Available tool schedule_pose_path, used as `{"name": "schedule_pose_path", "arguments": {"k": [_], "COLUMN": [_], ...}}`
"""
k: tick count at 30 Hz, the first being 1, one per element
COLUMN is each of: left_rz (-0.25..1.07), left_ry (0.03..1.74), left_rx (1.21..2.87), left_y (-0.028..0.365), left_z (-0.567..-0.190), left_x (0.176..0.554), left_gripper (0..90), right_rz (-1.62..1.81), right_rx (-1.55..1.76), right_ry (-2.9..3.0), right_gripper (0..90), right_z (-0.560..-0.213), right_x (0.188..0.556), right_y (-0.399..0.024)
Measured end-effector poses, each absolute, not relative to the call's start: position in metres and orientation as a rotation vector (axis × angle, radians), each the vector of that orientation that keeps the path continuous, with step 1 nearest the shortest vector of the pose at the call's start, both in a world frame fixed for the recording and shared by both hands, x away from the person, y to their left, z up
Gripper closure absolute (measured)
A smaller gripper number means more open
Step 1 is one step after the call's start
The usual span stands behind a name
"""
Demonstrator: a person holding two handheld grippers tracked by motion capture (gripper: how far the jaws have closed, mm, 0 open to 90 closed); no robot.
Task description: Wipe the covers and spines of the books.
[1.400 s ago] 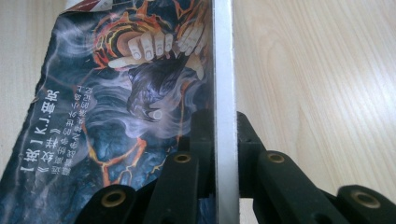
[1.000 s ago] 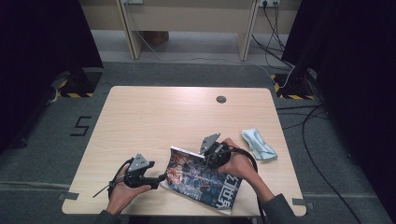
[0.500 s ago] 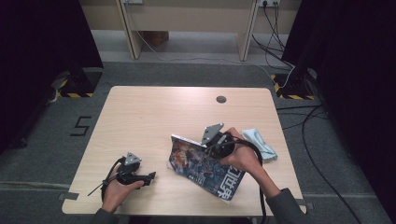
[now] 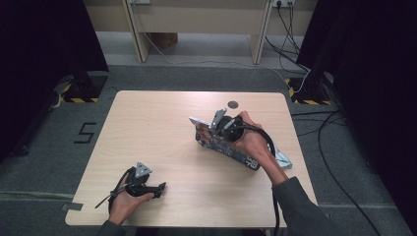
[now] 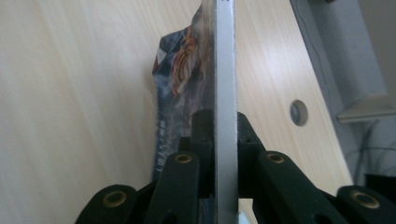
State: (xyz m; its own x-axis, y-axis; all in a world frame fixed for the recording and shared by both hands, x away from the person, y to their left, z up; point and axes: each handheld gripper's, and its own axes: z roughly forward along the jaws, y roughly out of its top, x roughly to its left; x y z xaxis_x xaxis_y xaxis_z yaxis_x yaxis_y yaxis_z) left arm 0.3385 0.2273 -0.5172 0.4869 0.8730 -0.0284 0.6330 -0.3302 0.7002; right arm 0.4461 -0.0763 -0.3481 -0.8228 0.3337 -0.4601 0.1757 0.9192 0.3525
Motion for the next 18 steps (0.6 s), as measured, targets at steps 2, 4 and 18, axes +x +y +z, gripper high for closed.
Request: {"name": "schedule_pose_path", "arguments": {"k": [2, 4, 18], "left_rz": [0.470, 0.471, 0.475], "left_ry": [1.235, 1.234, 1.230], "left_rx": [2.079, 2.080, 2.073], "left_y": [0.227, 0.227, 0.228], "left_z": [-0.517, -0.517, -0.518], "left_x": [0.338, 0.338, 0.338], "left_gripper": [13.8, 13.8, 13.8], "right_rz": [0.381, 0.403, 0.413], "right_rx": [0.350, 0.350, 0.298], "right_ry": [2.566, 2.565, 2.632], "right_gripper": [83.0, 83.0, 82.7], "right_z": [-0.356, -0.357, -0.366], "right_x": [0.445, 0.441, 0.413], "right_y": [-0.072, -0.071, -0.061]}}
